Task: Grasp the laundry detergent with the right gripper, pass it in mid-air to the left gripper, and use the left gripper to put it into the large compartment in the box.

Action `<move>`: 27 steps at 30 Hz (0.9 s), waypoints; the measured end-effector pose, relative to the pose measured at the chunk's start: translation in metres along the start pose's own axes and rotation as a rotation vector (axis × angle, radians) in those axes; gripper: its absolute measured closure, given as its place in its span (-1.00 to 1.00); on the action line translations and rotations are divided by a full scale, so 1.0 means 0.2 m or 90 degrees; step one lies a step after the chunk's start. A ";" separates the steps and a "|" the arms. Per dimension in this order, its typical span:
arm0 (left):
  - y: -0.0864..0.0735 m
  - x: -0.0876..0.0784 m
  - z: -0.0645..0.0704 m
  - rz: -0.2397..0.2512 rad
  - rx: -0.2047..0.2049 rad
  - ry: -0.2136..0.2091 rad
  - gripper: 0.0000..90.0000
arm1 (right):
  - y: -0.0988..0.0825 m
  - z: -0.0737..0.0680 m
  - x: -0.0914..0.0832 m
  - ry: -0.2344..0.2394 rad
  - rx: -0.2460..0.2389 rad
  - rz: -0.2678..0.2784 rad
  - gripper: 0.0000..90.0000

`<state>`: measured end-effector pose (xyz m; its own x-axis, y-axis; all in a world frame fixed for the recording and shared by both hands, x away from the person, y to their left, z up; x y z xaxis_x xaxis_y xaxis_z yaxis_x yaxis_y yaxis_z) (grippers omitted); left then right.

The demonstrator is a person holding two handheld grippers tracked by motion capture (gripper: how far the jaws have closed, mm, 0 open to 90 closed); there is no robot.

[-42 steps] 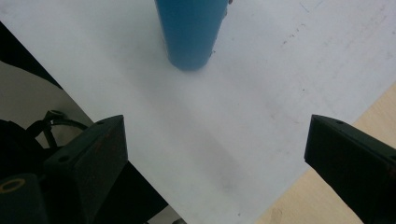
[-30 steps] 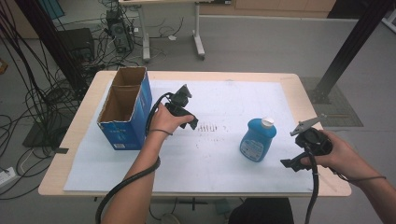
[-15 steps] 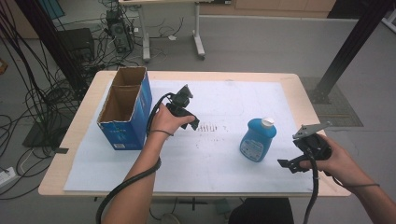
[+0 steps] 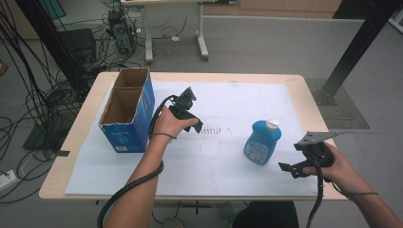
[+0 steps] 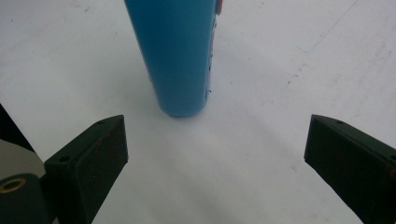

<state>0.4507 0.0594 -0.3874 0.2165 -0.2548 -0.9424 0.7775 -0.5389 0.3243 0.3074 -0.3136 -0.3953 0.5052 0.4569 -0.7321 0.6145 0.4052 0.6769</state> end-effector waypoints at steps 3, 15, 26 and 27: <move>0.00 0.00 0.00 -0.001 -0.001 0.002 -0.79 | -0.02 0.01 0.02 0.009 0.008 0.015 -0.87; -0.01 0.01 0.00 -0.001 -0.003 -0.002 -0.79 | -0.07 0.03 0.06 0.034 0.013 0.055 -0.88; -0.02 0.02 -0.01 -0.002 -0.004 -0.005 -0.79 | -0.08 0.01 0.08 0.057 0.004 0.101 -0.89; -0.02 0.03 -0.01 -0.003 -0.006 -0.006 -0.79 | -0.08 0.00 0.08 0.066 0.000 0.106 -0.89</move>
Point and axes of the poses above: each handheld gripper's, and its own axes: x roughly forward along the jaws, y roughly out of its top, z roughly to its right, the point moved 3 cm from there along x, roughly forward along the jaws, and after that the axes turned 8 degrees about x, right-handed, at the moved point
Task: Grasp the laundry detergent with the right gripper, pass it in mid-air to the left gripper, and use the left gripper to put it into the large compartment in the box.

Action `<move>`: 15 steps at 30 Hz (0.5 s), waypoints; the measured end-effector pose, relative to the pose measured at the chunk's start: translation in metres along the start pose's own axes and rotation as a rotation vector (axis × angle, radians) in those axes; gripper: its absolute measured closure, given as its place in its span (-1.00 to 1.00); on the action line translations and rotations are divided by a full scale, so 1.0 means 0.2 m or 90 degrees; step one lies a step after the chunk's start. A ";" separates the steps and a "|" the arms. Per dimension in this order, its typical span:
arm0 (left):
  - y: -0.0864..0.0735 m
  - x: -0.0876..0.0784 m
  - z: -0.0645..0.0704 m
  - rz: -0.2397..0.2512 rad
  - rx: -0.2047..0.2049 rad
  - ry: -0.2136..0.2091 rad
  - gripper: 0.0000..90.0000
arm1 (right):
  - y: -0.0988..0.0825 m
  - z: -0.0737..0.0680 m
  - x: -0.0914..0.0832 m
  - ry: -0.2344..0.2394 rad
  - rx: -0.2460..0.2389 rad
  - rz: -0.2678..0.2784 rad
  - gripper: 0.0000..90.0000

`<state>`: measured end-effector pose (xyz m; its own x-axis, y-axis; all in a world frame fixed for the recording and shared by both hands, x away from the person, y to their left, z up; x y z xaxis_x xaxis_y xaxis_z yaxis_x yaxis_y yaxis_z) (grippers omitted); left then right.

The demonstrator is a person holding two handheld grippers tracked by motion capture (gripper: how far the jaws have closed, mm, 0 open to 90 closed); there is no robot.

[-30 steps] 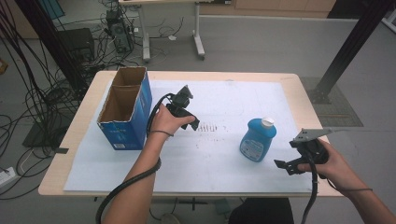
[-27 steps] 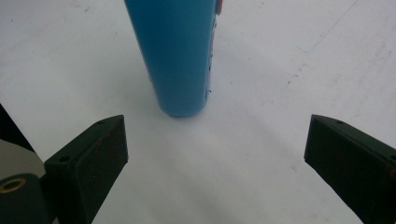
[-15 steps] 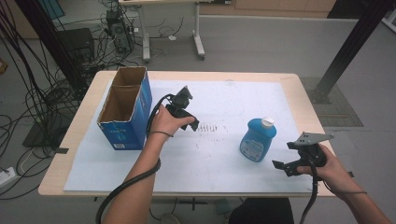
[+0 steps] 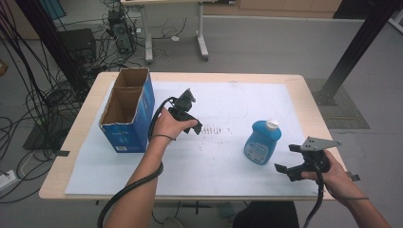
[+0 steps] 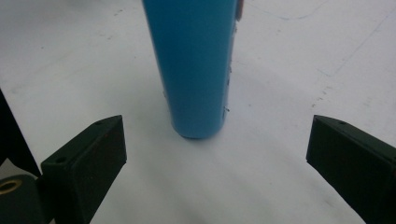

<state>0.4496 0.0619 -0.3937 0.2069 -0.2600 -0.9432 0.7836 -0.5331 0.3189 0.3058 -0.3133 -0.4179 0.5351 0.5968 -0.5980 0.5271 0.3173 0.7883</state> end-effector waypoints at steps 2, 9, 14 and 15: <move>0.00 0.00 0.00 0.000 -0.002 0.000 -0.79 | 0.00 0.00 0.00 0.003 0.002 0.003 -0.89; -0.01 0.01 0.00 -0.002 -0.002 0.000 -0.79 | 0.00 -0.02 0.00 0.022 0.000 0.038 -0.89; 0.00 0.01 0.01 -0.001 -0.003 0.001 -0.79 | 0.01 -0.02 0.01 0.031 0.001 0.050 -0.89; 0.00 0.01 0.01 -0.001 -0.003 0.001 -0.79 | 0.01 -0.03 0.01 0.035 0.002 0.055 -0.89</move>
Point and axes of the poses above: each handheld gripper's, and its own axes: x roughly forward along the jaws, y roughly out of its top, z roughly to its right, the point moved 3 cm from there along x, roughly forward along the jaws, and after that the axes turned 8 degrees about x, right-handed, at the moved point
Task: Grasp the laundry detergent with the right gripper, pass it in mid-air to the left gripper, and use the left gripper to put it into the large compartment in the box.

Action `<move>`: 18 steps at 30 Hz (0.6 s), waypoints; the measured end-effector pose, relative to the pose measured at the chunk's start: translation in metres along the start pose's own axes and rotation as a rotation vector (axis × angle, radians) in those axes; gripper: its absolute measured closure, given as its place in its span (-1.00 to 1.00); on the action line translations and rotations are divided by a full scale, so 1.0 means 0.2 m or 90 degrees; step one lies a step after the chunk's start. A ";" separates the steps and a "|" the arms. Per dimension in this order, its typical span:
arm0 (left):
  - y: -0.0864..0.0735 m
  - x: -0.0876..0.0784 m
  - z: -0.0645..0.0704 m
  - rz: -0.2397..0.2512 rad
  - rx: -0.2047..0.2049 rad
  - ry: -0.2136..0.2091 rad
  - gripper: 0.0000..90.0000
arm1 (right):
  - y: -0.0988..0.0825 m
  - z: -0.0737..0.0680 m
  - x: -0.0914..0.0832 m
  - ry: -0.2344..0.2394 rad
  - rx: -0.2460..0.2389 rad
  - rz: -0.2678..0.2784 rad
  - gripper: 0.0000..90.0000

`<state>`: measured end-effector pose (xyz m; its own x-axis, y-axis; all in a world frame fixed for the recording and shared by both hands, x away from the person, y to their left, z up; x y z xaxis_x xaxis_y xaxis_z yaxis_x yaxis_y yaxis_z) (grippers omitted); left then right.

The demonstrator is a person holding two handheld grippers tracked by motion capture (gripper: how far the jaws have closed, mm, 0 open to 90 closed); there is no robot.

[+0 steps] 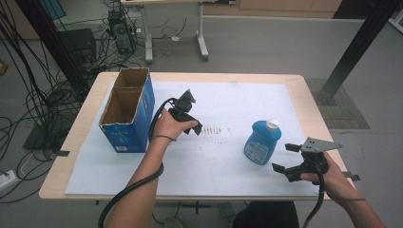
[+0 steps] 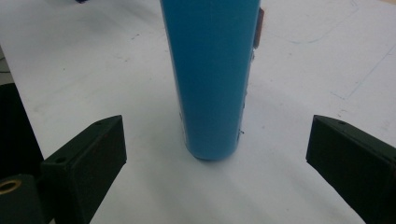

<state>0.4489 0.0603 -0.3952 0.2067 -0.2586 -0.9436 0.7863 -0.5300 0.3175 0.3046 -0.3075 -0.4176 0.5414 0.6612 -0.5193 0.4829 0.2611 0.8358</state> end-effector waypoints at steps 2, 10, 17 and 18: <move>0.00 0.00 0.00 0.000 0.002 0.000 -0.79 | 0.00 0.00 0.00 0.003 0.000 0.003 -0.89; 0.01 0.00 0.01 -0.002 0.002 0.000 -0.79 | -0.01 0.00 0.02 0.005 0.000 0.011 -0.89; 0.01 0.01 0.02 -0.005 0.005 -0.001 -0.79 | 0.00 0.00 0.04 0.012 -0.002 0.035 -0.89; 0.01 0.01 0.02 -0.005 0.004 -0.001 -0.79 | -0.01 0.00 0.04 0.013 -0.001 0.042 -0.89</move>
Point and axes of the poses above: each handheld gripper's, and its own axes: x roughly forward along the jaws, y roughly out of its top, z roughly to its right, the point moved 3 cm from there along x, roughly forward along the jaws, and after that the axes turned 8 degrees about x, right-handed, at the moved point
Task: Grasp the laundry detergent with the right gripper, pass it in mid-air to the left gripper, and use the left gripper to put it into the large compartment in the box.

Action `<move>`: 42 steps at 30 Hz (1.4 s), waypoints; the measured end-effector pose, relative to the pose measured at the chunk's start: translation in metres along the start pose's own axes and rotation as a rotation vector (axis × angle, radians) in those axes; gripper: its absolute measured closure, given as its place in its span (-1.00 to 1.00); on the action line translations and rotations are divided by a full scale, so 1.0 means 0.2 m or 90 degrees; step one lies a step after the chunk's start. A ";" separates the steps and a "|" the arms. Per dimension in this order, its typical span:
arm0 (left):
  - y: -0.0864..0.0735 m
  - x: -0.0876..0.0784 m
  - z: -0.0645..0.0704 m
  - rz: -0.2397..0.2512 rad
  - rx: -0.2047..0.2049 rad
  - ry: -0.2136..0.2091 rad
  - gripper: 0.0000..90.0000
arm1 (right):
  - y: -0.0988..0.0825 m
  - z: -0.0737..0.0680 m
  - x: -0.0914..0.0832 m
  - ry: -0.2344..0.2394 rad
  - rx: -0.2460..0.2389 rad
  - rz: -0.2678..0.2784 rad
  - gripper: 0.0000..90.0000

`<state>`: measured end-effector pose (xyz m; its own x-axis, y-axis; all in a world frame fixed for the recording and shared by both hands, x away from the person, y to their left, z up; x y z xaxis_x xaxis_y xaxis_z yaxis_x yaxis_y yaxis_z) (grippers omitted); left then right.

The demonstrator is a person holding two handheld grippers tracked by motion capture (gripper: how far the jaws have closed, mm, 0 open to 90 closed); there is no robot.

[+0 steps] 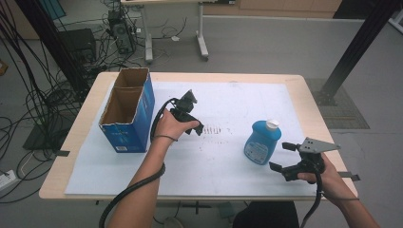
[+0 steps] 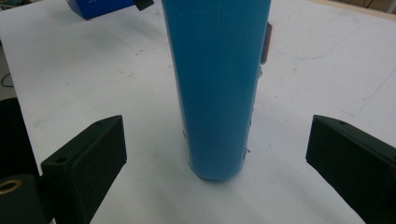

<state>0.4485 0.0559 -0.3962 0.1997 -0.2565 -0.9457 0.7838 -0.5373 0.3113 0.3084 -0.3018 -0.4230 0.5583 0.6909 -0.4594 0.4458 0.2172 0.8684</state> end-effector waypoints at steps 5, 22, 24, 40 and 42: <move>0.00 0.01 0.00 0.002 -0.002 -0.001 -0.79 | -0.01 0.00 0.02 0.008 0.005 0.013 -0.89; 0.00 0.00 0.01 0.003 -0.002 -0.003 -0.79 | 0.00 0.01 0.07 0.011 -0.013 0.045 -0.89; 0.00 0.00 0.01 0.002 -0.002 -0.002 -0.79 | -0.01 0.01 0.08 0.007 -0.015 0.045 -0.89; -0.01 -0.01 0.00 0.003 -0.001 -0.002 -0.79 | -0.03 0.00 0.16 -0.001 -0.026 0.057 -0.88; -0.01 -0.01 0.00 0.003 0.001 -0.003 -0.79 | -0.03 0.00 0.18 0.002 -0.024 0.061 -0.88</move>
<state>0.4461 0.0569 -0.3953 0.2004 -0.2633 -0.9437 0.7819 -0.5374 0.3160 0.3260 -0.2782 -0.4447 0.5945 0.7120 -0.3737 0.3638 0.1763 0.9146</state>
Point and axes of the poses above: each handheld gripper's, and its own axes: x roughly forward along the jaws, y roughly out of its top, z roughly to its right, the point moved 3 cm from there along x, roughly forward along the jaws, and after that the axes turned 8 degrees about x, right-handed, at the moved point
